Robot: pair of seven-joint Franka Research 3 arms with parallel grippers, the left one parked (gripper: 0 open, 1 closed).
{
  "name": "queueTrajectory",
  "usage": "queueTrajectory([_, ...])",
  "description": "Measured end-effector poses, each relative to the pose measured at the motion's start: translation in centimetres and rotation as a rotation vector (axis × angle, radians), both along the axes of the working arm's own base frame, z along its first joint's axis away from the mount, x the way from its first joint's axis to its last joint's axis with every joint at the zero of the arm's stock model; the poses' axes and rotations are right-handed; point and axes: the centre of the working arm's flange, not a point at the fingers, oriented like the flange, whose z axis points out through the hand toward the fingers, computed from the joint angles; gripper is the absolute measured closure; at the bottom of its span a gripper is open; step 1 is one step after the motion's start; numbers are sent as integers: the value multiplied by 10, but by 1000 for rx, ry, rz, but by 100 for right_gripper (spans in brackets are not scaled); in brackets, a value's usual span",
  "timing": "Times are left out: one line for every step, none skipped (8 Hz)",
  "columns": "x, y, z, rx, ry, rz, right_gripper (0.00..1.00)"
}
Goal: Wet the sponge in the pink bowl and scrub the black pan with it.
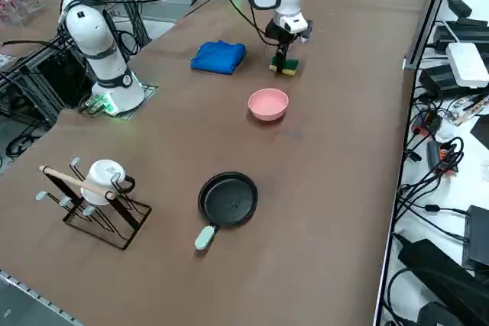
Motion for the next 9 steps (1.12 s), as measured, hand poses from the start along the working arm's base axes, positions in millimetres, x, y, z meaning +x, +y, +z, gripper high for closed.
queueTrajectory([4,9,12,14,-20,-25,0])
queueTrajectory([7,16,27,31,-33,-45,0])
queueTrajectory([9,18,45,44,-37,-59,0])
queueTrajectory([15,11,71,52,-34,-70,0])
queueTrajectory([25,-9,110,44,-42,-81,0])
queueTrajectory([36,-37,160,29,-65,-91,0])
queueTrajectory([43,-71,212,24,-83,-104,0])
queueTrajectory([45,-110,257,33,-87,-110,0])
queueTrajectory([44,-149,290,49,-83,-101,0])
